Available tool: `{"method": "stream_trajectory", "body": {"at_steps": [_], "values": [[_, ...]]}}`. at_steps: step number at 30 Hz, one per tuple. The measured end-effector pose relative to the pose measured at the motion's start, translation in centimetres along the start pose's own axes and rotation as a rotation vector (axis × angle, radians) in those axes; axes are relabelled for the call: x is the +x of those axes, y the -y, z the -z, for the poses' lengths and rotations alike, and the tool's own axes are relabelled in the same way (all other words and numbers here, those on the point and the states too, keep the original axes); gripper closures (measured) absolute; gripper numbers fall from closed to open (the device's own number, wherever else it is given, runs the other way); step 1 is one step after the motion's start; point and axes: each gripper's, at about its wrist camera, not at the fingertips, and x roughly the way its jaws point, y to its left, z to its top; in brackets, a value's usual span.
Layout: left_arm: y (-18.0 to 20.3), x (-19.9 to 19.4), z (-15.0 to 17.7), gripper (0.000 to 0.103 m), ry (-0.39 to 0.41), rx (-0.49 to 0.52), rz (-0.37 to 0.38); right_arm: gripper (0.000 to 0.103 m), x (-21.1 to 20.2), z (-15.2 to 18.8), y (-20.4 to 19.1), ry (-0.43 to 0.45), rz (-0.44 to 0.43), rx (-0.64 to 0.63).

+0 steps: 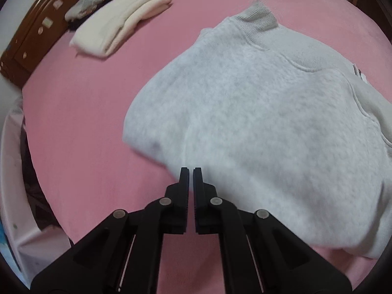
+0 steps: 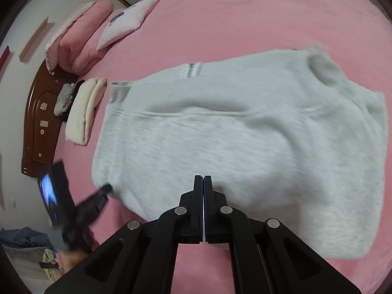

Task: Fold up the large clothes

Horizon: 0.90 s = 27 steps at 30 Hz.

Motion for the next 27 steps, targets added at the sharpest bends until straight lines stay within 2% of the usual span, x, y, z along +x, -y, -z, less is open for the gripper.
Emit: {"method": "stream_trajectory", "body": {"at_steps": [2,4,5,7,11,14,15,18,20,21,23,27], "values": [[-1.7,-0.9,1.6,0.102,-0.026,-0.062,0.042,0.103,1.8,-1.6,-2.8,-0.044,0.07,0.015],[-3.2,-2.3,3.8,0.102,-0.039,-0.123,0.078,0.103,2.7,-2.4,-4.0,-0.081,0.105,0.048],[-4.0,-2.4,4.4,0.102,-0.048,-0.148,0.091,0.103,4.3,-2.8,-4.9,-0.118,0.126,0.057],[-5.4,-2.1,5.2,0.102,-0.071,-0.198,0.131,0.103,6.4,-2.3,-4.9,-0.207,0.224,0.033],[-7.3,-1.3,6.1,0.101,-0.094,-0.264,0.212,0.102,10.6,-2.4,-5.9,-0.219,0.312,-0.034],[-7.5,-1.2,6.1,0.099,-0.114,-0.276,0.217,0.101,10.7,-2.4,-7.0,-0.205,0.349,-0.078],[-7.6,-1.3,5.9,0.098,-0.113,-0.289,0.247,0.101,10.7,-2.2,-7.4,-0.202,0.363,-0.118],[-8.0,-1.5,5.2,0.086,-0.094,-0.314,0.319,0.101,10.7,-2.3,-7.9,-0.213,0.376,-0.161],[-8.2,-1.8,4.5,0.061,-0.066,-0.324,0.354,0.101,10.9,-2.8,-8.1,-0.231,0.373,-0.152],[-8.2,-2.0,4.3,0.057,-0.052,-0.328,0.365,0.101,11.0,-3.0,-8.2,-0.24,0.378,-0.154],[-8.2,-2.1,4.0,0.056,-0.049,-0.339,0.408,0.101,11.4,-3.2,-8.6,-0.243,0.397,-0.185],[-8.9,-0.7,3.2,0.056,-0.108,-0.403,0.504,0.099,11.6,-3.3,-9.5,-0.228,0.427,-0.196]]}}
